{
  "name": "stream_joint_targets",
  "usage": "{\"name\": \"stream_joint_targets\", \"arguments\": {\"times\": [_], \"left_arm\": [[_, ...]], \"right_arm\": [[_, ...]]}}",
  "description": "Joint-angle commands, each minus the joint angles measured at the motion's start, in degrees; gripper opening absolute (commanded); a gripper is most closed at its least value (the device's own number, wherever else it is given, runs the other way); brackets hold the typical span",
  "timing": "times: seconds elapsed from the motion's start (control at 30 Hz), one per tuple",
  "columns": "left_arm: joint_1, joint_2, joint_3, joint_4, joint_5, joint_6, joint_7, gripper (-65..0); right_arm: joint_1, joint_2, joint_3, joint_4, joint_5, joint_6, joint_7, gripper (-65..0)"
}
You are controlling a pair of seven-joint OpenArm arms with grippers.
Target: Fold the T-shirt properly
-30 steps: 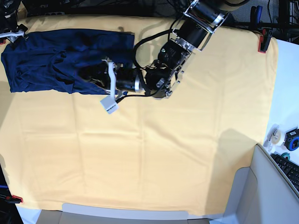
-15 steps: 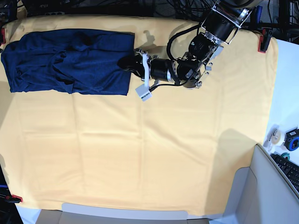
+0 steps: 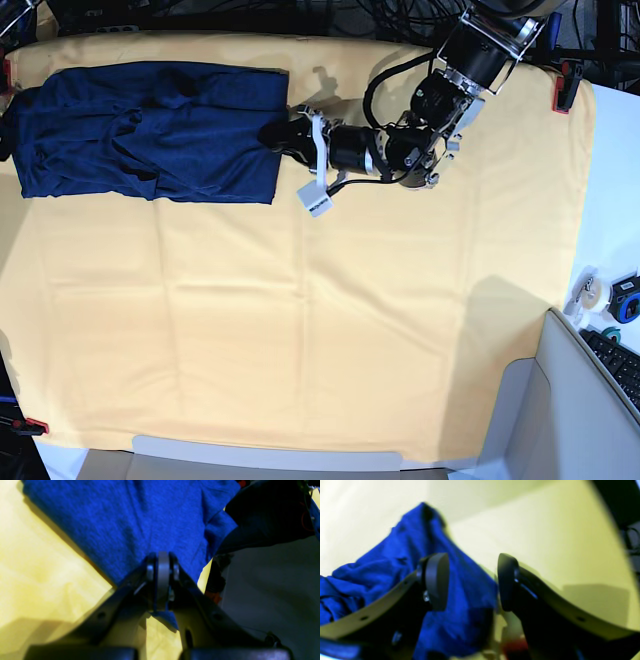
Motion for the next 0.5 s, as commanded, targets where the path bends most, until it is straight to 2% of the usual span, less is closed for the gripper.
{"name": "stream_joint_targets", "arguments": {"times": [0.0,0.13,0.37,0.47], "left_arm": [[-0.9,0.1,-0.2,1.0,-1.1,-0.5,-0.9,-63.3],[-0.9,0.1,-0.2,0.9,-1.1,-0.5,-1.0,-63.3],[-0.9,0.1,-0.5,0.9,-1.1,-0.5,-1.0,-63.3],[-0.9,0.1,-0.3,0.9,-1.1,-0.5,-1.8,-63.3]], "right_arm": [[1.0,1.7,-1.0,-0.4,0.7,0.3,0.9,-33.9],[3.6,1.0,-4.7,-3.7,0.6,0.3,0.9,-33.9],[3.2,-1.4,-5.3,-3.3,0.3,0.3,0.7,-33.9],[3.2,-2.6,-6.1,-3.0,0.6,0.3,-1.7,-33.9]]}}
